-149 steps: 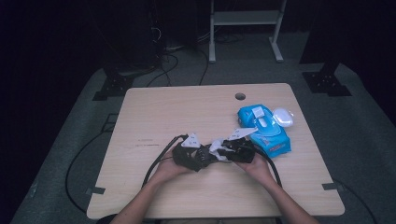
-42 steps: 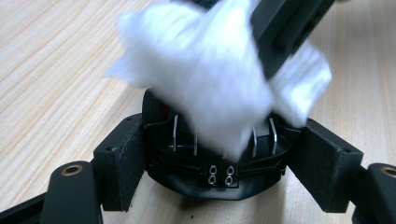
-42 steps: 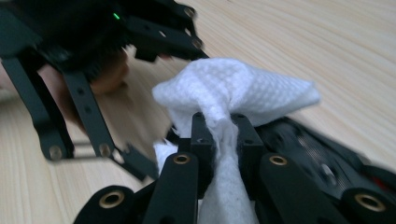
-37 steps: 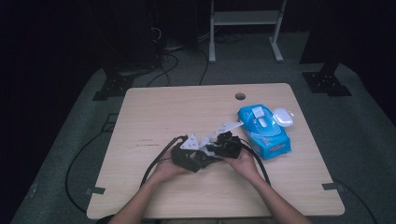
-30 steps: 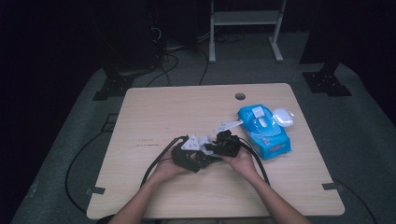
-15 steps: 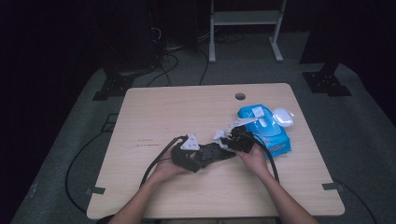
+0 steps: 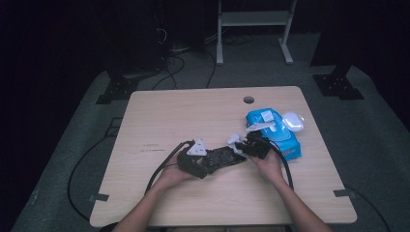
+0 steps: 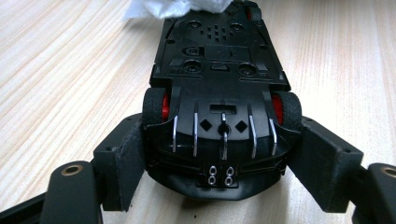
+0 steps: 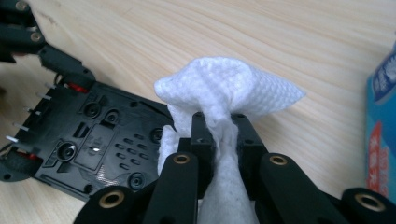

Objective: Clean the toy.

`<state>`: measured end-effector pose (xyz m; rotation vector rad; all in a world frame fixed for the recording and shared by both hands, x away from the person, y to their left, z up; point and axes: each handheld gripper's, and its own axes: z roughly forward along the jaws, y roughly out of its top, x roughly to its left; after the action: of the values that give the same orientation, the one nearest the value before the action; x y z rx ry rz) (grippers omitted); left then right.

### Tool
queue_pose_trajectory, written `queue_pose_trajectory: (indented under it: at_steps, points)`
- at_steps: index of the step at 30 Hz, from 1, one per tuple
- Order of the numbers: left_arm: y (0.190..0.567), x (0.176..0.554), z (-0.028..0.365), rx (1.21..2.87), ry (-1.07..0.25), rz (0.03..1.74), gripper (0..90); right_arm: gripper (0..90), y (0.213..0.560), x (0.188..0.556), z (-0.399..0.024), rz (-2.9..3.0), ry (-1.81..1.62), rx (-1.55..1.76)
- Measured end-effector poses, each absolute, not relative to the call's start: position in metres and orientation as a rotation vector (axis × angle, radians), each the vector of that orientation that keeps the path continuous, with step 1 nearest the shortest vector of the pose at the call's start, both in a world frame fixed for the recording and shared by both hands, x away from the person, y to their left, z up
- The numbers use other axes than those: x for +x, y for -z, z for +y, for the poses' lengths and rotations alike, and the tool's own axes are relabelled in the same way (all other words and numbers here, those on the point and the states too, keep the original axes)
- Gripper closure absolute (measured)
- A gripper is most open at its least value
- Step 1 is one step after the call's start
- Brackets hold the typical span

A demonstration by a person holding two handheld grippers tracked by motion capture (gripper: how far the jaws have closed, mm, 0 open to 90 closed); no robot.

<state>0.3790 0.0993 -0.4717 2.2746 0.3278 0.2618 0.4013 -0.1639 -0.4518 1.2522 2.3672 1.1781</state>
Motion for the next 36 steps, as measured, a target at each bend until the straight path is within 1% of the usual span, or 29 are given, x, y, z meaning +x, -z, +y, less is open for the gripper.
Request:
queue_pose_trajectory:
  at_steps: [8,15,20,23,31,36]
  points:
    - [0.472,0.379,0.1,2.268,-0.256,0.336,24.2,80.8,0.448,0.401,-0.142,2.385,-1.167,1.162]
    - [0.472,0.38,0.1,2.265,-0.253,0.336,24.2,80.9,0.452,0.4,-0.165,2.368,-1.137,1.225]
    - [0.472,0.38,0.1,2.265,-0.254,0.337,24.2,80.9,0.45,0.389,-0.155,2.439,-1.208,1.161]
    - [0.472,0.379,0.1,2.26,-0.252,0.342,24.2,80.9,0.448,0.381,-0.146,2.465,-1.178,1.08]
    - [0.472,0.381,0.102,2.25,-0.232,0.346,24.2,80.9,0.455,0.383,-0.18,2.423,-1.14,1.191]
    - [0.472,0.381,0.101,2.253,-0.234,0.345,24.2,80.9,0.453,0.376,-0.169,2.453,-1.181,1.143]
